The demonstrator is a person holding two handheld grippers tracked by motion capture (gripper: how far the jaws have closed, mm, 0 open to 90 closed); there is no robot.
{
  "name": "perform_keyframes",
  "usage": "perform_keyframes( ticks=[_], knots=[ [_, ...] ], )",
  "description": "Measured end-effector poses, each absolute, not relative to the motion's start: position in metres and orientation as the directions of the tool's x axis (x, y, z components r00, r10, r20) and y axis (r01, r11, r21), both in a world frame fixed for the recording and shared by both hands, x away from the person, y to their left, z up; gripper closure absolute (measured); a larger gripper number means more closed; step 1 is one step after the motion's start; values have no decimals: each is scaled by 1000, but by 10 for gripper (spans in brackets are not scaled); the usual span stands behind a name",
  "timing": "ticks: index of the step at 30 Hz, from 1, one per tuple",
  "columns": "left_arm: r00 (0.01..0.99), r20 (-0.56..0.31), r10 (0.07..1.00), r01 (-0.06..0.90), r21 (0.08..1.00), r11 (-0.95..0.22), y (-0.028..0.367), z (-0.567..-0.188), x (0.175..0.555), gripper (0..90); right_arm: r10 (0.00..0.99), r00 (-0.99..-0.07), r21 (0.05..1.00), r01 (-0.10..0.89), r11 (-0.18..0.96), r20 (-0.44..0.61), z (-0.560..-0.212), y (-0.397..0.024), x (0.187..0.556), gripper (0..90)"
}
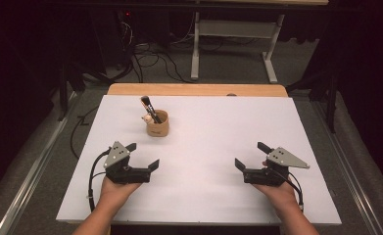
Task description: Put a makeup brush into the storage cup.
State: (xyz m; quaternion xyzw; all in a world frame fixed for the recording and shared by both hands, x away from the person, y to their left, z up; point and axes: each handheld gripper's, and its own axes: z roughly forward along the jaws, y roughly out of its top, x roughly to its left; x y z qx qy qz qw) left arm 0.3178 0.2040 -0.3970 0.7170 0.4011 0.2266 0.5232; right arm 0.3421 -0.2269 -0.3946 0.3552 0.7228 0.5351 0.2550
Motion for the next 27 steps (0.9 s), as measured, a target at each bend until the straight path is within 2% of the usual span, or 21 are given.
perform_keyframes(
  ticks=[27],
  knots=[
    [577, -109, 809, 325, 940, -105, 207, -396, 323, 6, 797, -604, 953, 246, 178, 7, -396, -231, 341, 20]
  ],
)
